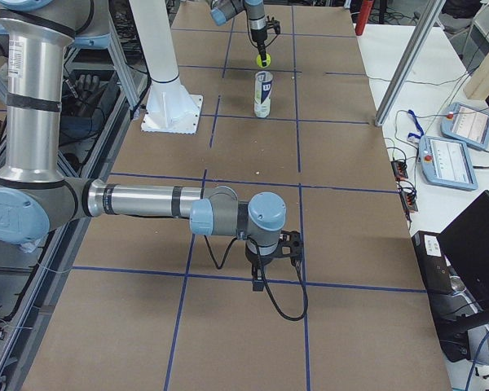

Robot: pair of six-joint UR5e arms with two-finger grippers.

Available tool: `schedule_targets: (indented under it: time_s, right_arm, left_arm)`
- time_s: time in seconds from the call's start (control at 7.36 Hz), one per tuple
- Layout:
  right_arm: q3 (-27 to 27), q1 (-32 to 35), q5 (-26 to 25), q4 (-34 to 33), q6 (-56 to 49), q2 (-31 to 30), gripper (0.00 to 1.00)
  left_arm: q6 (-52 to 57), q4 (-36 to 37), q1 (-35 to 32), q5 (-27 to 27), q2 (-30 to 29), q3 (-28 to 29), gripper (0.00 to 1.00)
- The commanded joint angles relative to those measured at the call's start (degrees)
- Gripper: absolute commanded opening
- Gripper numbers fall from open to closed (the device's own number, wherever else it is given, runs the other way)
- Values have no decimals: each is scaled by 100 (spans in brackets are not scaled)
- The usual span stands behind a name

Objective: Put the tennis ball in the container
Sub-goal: 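Close the left gripper on the tennis ball and lift it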

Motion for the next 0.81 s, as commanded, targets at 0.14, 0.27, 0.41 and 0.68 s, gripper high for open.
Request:
schedule_targets:
  time_s: [0.14, 0.27, 0.41, 0.68]
  right_arm:
    - [0, 0, -2, 0, 0, -3, 100]
    - [0, 0, -2, 0, 0, 5, 100]
    - [0, 0, -2, 0, 0, 5, 100]
    - [0, 0, -2, 0, 0, -3, 100]
  left_arm:
    - [-74, 1759, -291, -362, -1299, -291, 0]
    - [-266, 2226, -256, -537, -1817, -213, 0]
    - [-563, 2352, -256, -548, -2284, -38, 0]
    - [-1057, 2336, -28, -618, -3276, 1039, 0]
